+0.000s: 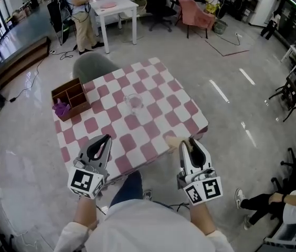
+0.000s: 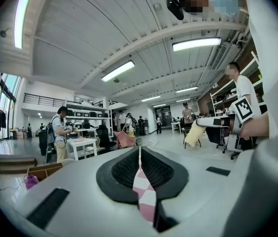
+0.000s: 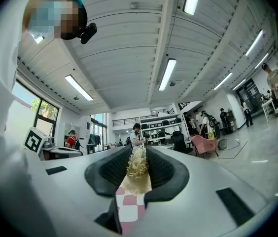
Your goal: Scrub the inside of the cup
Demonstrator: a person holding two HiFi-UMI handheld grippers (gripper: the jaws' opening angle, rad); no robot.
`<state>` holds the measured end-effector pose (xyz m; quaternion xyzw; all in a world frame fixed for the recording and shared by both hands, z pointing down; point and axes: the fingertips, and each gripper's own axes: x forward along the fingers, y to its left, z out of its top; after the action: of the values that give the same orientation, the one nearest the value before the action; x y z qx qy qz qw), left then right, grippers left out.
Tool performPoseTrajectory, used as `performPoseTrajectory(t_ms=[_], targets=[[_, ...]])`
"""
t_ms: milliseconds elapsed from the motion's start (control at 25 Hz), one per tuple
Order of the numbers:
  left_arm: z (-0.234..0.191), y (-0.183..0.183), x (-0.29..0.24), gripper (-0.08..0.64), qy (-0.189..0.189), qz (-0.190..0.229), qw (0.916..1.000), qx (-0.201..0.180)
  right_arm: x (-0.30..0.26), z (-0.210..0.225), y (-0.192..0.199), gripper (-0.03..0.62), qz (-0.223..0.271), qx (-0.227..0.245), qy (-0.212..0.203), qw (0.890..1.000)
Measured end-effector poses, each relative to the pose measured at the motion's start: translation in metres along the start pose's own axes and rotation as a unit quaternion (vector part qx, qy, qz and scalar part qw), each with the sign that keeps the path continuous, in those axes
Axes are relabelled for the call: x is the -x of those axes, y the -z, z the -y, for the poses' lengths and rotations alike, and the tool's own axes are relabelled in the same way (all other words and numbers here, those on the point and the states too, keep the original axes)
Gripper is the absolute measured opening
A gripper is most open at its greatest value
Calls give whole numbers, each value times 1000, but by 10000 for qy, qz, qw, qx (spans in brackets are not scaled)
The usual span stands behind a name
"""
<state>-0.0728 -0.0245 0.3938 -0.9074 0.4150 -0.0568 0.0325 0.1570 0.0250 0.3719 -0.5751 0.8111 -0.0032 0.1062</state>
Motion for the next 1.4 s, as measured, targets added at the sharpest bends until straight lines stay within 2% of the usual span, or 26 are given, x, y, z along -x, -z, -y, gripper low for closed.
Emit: performPoseTrajectory(t_ms=[440, 800, 1400], targets=[[-28, 0, -72, 40, 209, 121, 9997, 13, -53, 37, 0, 100, 84, 65, 111, 9999], [-66, 2, -110, 40, -12, 144, 9999, 16, -110, 54, 11, 100, 59, -47, -104, 9999], [-82, 45, -178, 40, 141, 39, 9996, 245, -155, 77, 37, 100, -246, -173, -59, 9995]])
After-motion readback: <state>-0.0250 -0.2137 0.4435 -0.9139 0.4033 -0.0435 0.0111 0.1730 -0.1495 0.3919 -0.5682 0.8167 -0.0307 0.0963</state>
